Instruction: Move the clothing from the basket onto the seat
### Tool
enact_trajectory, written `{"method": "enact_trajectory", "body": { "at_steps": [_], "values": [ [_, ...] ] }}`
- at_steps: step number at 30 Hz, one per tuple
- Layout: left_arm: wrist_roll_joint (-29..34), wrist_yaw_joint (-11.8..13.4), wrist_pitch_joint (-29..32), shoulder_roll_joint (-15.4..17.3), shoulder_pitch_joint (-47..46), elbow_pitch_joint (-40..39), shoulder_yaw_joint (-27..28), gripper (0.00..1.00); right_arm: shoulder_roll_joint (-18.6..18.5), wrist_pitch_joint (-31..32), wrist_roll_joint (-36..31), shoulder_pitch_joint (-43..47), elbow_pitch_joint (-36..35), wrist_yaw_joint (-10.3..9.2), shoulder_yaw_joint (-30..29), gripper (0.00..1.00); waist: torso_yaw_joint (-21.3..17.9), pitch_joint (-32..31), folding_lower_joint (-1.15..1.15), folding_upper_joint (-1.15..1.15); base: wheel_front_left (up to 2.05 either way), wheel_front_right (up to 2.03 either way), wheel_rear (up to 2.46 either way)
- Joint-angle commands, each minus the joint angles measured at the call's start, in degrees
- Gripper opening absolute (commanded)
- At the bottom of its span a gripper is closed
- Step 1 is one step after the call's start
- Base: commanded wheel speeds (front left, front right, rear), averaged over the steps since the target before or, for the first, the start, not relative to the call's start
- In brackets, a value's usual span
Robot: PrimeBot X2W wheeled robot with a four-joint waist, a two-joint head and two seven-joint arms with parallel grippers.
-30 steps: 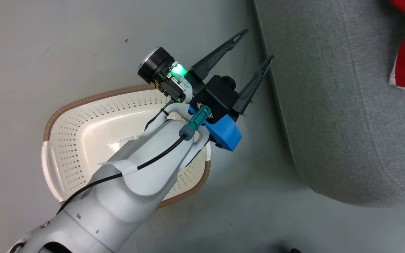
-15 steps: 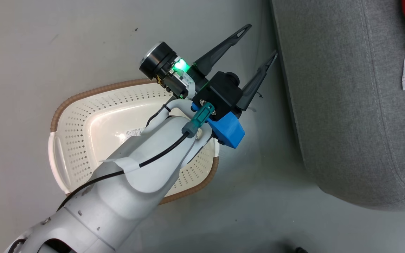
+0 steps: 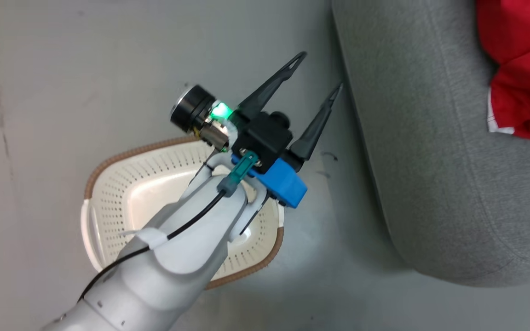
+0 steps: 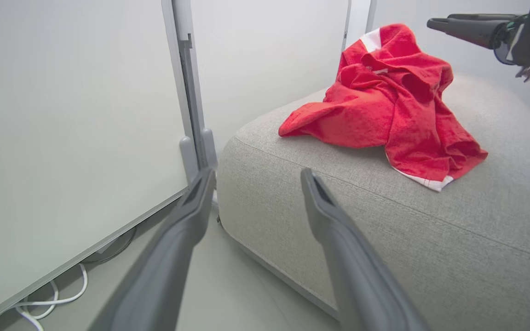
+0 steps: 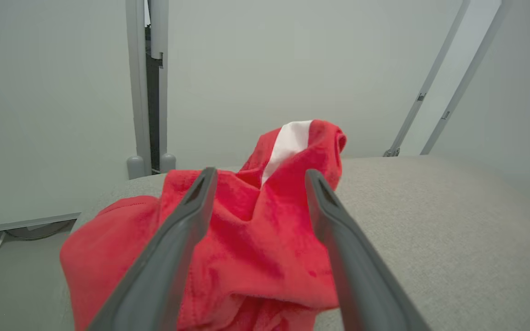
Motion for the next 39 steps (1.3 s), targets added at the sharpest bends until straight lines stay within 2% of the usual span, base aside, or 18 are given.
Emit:
{"method": "enact_trajectory", "body": {
  "at_steps": [1,9,14,21,27,39],
  "values": [
    [-0.32,0.36,-0.25,0.46,1.49,-0.60,0.85,1.00,0.68,0.02,-0.54,2.04,-1.86,0.02,0.37,1.00,0.39,-3.62,0.00,0.00,0.00,0.00,0.00],
    [-1.18,1.92,-0.21,1.91,10.92,-4.56,8.06,1.00,4.75,0.03,0.19,12.75,-12.79,0.02,6.00,1.00,2.93,-12.77,0.00,0.00,0.00,0.00,0.00],
    [-1.07,2.81,-0.21,2.78,17.65,-7.13,13.84,1.00,7.23,0.03,0.87,18.25,-16.84,0.02,10.11,1.00,4.83,-17.55,0.00,0.00,0.00,0.00,0.00],
    [0.05,2.98,-0.22,3.48,26.96,-9.81,22.15,1.00,9.37,0.03,1.48,24.37,-19.23,0.03,13.92,1.00,7.56,-23.33,0.00,0.00,0.00,0.00,0.00],
    [1.72,2.53,-0.21,3.46,33.67,-11.75,28.53,1.00,11.75,0.03,0.69,29.85,-21.34,0.03,14.74,1.00,9.59,-27.36,0.00,0.00,0.00,0.00,0.00],
    [4.75,0.48,-0.21,1.72,41.86,-14.28,35.55,1.00,15.95,0.03,0.42,38.94,-23.24,0.02,17.68,1.00,11.85,-31.66,0.00,0.00,0.00,0.00,0.00]
  ]
}}
